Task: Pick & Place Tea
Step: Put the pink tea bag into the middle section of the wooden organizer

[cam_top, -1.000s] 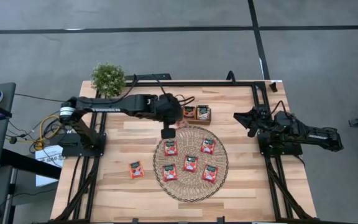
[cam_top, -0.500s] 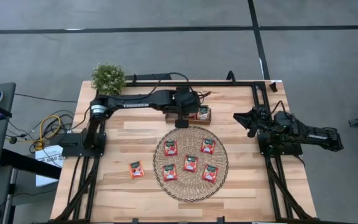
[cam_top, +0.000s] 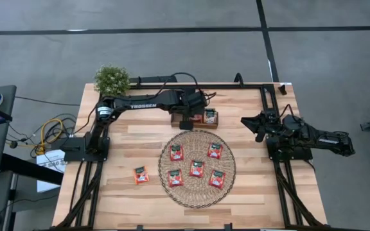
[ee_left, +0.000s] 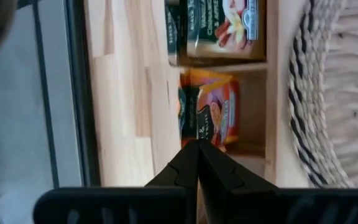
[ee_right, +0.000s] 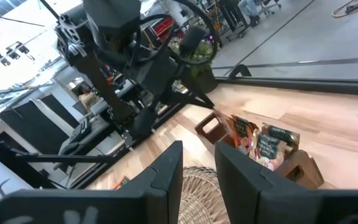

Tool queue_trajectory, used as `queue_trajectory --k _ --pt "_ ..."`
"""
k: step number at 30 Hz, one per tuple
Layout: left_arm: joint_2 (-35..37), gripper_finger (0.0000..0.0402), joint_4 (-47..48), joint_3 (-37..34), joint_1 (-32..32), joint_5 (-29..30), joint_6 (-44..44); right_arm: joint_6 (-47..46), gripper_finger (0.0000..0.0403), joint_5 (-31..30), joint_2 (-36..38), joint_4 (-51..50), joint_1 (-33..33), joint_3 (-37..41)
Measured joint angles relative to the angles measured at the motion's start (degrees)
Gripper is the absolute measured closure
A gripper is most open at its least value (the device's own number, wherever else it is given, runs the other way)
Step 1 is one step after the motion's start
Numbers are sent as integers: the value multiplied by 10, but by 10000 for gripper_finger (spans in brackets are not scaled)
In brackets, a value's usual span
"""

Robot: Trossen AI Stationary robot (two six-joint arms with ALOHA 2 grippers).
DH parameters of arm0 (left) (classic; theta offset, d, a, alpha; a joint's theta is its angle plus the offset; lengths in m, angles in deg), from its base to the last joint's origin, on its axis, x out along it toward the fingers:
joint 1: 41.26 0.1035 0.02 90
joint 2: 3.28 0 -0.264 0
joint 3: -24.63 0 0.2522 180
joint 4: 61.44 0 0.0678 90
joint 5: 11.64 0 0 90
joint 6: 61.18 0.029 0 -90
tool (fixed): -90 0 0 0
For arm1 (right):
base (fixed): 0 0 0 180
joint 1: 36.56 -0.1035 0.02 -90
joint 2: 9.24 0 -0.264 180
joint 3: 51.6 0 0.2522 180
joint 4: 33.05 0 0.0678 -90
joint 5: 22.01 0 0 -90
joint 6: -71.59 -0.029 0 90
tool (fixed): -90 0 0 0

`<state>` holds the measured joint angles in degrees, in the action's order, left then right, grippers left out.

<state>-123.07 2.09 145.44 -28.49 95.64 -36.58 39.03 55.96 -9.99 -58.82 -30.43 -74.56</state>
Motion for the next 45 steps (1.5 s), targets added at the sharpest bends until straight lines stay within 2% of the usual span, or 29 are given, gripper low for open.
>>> queue_trajectory --k 9,45 --pt "-23 401 -2 0 0 -8 2 0 316 0 0 -3 0 0" --pt "-24 401 -26 -1 2 -26 19 0 316 0 0 -9 0 0"
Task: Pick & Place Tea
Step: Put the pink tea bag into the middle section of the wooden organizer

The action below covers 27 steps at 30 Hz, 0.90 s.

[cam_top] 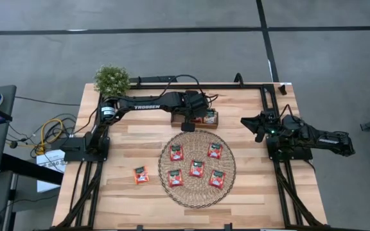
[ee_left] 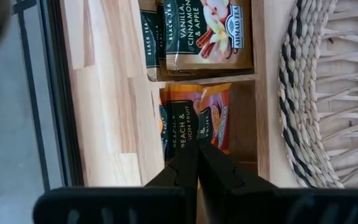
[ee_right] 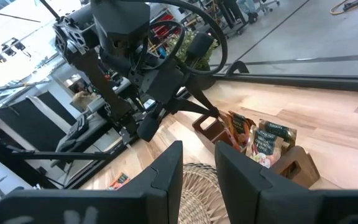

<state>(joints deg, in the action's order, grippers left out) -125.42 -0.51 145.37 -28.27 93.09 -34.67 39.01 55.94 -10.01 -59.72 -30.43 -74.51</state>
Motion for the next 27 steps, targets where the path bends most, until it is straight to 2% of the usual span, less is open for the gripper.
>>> queue_trajectory --k 5,12,16,19,22,27 --pt "0 386 6 0 10 -10 -5 0 316 0 0 0 0 0" --pt "0 319 9 0 20 -11 -7 0 316 0 0 0 0 0" --pt "1 286 14 0 19 30 -23 0 316 0 0 0 0 0" --pt "10 272 76 11 11 51 -65 0 316 0 0 0 0 0" --pt "34 267 153 19 -1 8 -119 0 316 0 0 0 0 0" --pt "62 266 290 19 -10 -158 -199 0 316 0 0 0 0 0"
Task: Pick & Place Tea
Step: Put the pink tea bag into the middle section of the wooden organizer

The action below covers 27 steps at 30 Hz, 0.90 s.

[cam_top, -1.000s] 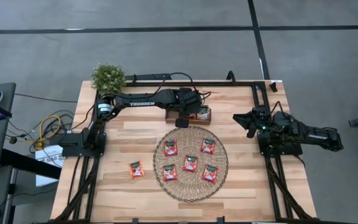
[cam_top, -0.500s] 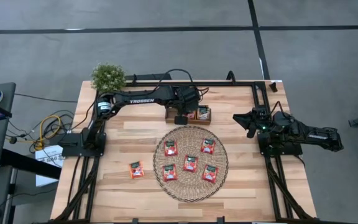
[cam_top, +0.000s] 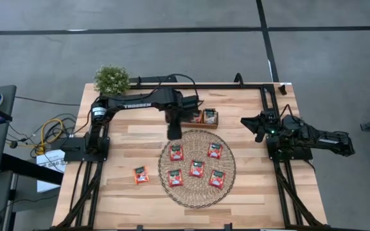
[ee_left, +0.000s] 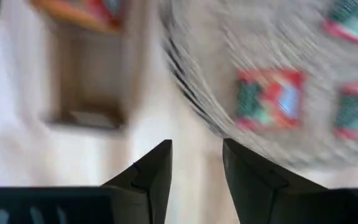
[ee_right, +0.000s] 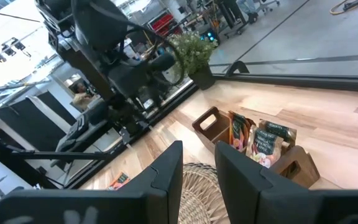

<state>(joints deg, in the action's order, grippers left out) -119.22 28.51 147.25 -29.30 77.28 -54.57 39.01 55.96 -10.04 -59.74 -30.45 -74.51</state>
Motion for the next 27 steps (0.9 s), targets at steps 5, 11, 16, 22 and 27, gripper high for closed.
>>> queue_trajectory --k 5,11,16,22,27 --pt "4 266 105 -7 -7 -65 -51 -1 316 0 0 0 0 0" --pt "31 266 78 -111 -30 -89 -79 -10 316 1 0 0 0 0" --pt "110 266 -13 -251 -59 -91 -143 -9 316 1 0 -1 0 0" --pt "231 266 -110 -401 -95 -91 -264 1 316 1 0 -2 1 0" --pt "289 266 -140 -470 -131 -91 -345 0 316 1 0 -2 0 0"
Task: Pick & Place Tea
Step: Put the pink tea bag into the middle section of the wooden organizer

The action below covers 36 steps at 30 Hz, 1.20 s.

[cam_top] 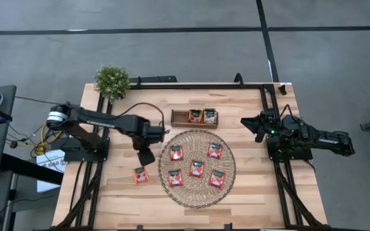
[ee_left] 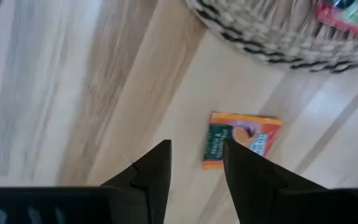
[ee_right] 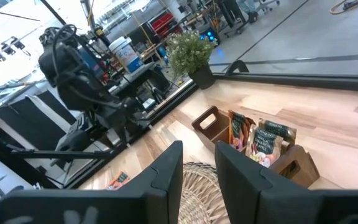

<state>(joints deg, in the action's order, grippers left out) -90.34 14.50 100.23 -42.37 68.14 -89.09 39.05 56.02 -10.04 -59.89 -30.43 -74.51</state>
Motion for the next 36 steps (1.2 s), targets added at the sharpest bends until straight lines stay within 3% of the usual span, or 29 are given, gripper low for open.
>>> queue_trajectory --k 9,19,28,36 --pt "15 266 -83 -62 -51 -7 -41 0 316 0 0 0 0 0" --pt "15 254 -108 -89 -86 -7 -76 0 316 -1 0 0 0 0" --pt "14 252 -144 -155 -122 -5 -124 0 316 -1 0 0 0 0" --pt "14 252 -174 -162 -145 51 -104 0 316 -1 0 0 0 0"
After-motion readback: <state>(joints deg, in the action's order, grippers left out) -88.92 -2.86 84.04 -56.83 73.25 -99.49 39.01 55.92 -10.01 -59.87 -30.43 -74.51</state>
